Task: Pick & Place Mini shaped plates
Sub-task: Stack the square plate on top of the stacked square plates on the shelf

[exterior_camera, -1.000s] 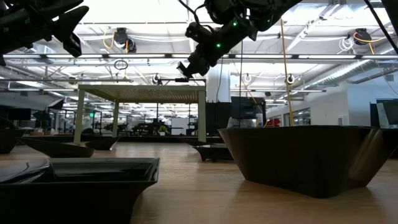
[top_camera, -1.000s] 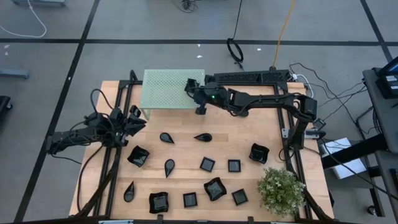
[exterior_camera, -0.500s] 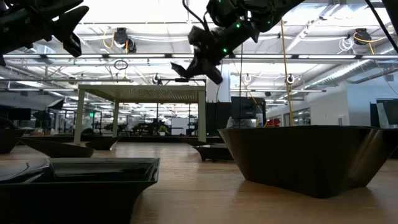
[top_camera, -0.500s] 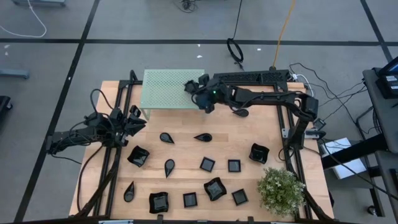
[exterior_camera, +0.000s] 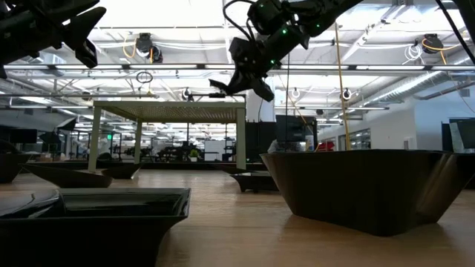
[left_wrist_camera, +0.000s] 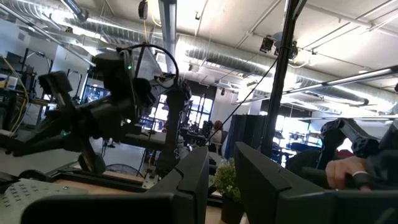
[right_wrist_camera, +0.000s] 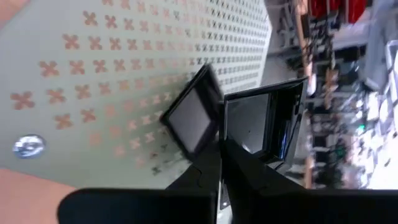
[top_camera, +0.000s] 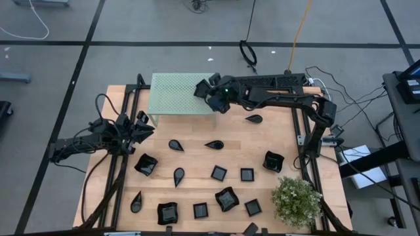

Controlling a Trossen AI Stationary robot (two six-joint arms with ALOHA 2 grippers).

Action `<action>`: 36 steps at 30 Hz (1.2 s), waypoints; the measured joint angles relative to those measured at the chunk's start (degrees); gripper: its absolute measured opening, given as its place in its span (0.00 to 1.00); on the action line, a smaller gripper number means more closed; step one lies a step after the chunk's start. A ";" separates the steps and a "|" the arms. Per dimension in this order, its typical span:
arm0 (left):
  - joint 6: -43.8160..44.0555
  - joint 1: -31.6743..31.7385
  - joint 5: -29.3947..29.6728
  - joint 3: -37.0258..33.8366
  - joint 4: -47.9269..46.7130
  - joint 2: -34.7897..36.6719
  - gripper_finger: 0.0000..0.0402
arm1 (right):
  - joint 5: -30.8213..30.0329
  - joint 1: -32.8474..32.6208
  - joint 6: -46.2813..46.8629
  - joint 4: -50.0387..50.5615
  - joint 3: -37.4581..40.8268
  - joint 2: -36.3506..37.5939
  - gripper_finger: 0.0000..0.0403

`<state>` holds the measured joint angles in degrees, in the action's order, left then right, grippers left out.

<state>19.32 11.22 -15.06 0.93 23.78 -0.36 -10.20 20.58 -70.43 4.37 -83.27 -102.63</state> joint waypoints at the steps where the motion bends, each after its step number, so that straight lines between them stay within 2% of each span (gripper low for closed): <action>1: 0.00 -0.02 -0.01 0.00 0.00 0.00 0.20 | 0.08 0.00 -1.40 0.25 -0.39 0.00 0.02; 6: -0.01 -0.02 -0.01 0.00 0.01 0.00 0.20 | 3.18 0.35 -5.06 0.50 -0.91 0.00 0.02; 26: 0.00 -0.01 0.01 0.00 0.01 0.00 0.20 | 4.31 1.16 -11.70 0.23 -0.89 -1.60 0.02; 36: 0.01 0.00 0.00 0.02 -0.01 0.00 0.20 | 4.50 1.14 -11.94 0.21 -0.89 -1.60 0.02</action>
<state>19.33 11.22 -15.06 0.95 23.77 -0.36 -5.69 21.71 -82.37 4.58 -84.16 -104.22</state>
